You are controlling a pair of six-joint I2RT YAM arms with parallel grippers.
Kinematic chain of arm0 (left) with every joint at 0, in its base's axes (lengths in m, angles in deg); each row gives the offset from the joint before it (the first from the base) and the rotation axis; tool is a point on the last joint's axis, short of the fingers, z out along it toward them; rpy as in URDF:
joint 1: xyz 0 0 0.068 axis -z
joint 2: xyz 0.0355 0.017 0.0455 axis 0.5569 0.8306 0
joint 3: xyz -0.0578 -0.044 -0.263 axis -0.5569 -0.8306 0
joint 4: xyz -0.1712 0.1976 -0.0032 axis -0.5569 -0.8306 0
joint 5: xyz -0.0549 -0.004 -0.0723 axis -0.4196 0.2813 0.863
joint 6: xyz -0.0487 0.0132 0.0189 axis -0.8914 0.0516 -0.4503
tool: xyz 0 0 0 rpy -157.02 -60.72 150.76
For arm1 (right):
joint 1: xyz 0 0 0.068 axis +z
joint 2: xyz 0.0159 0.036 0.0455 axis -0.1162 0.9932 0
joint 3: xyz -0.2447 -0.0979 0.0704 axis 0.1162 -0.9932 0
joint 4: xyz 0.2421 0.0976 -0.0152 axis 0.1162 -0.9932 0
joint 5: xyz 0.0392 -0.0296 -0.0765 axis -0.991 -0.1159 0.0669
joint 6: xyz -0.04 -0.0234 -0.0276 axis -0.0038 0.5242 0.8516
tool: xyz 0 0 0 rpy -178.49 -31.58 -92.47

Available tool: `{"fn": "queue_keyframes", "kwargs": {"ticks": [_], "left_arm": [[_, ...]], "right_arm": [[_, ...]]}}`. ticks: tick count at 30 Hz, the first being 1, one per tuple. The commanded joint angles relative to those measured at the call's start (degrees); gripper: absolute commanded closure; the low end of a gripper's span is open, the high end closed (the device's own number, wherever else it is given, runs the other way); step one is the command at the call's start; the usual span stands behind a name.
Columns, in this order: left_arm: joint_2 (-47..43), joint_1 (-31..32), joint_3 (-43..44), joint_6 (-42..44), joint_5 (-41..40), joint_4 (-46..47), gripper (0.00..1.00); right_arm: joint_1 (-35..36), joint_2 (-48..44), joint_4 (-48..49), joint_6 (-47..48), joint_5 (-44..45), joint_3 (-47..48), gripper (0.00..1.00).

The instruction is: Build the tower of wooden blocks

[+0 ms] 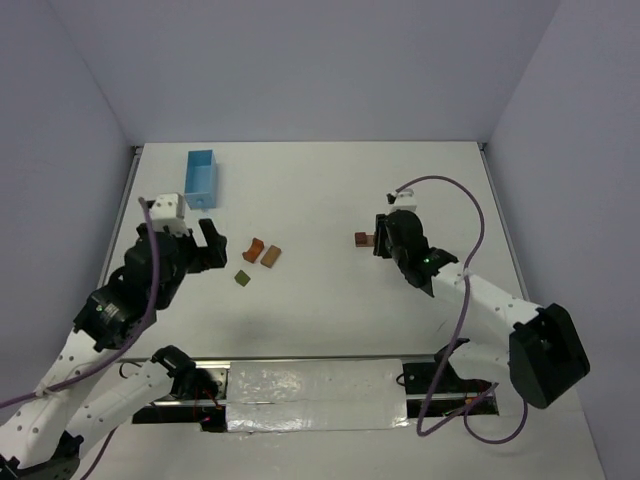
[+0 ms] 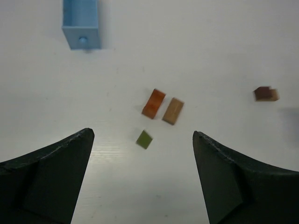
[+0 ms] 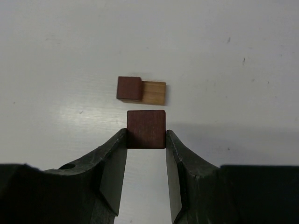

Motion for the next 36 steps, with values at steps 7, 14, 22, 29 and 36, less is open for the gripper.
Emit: {"fn": "queue_keyframes", "kwargs": {"ticks": [7, 14, 22, 29, 36], "left_arm": [[-9.3, -1.0, -9.9, 1.8, -9.8, 1.3, 0.01], [-14.0, -1.0, -11.3, 0.5, -5.4, -0.4, 0.0], [-21.5, -0.9, -11.9, 1.3, -3.3, 1.0, 0.01], [-28.7, -0.9, -13.9, 2.6, -9.0, 2.5, 0.0], [-22.5, -1.0, -13.1, 3.4, -7.5, 2.1, 0.01]], "right_arm": [[-7.2, 12.4, 5.1, -1.7, -6.1, 6.4, 0.77], [-7.3, 14.8, 6.7, -3.0, -6.1, 6.6, 0.78], [-7.3, 13.0, 5.4, -3.9, -5.1, 5.6, 0.77], [-7.3, 13.5, 5.5, -4.2, -6.2, 5.6, 0.77], [-7.4, 17.6, 3.7, -5.4, -5.8, 7.8, 0.76]]}}
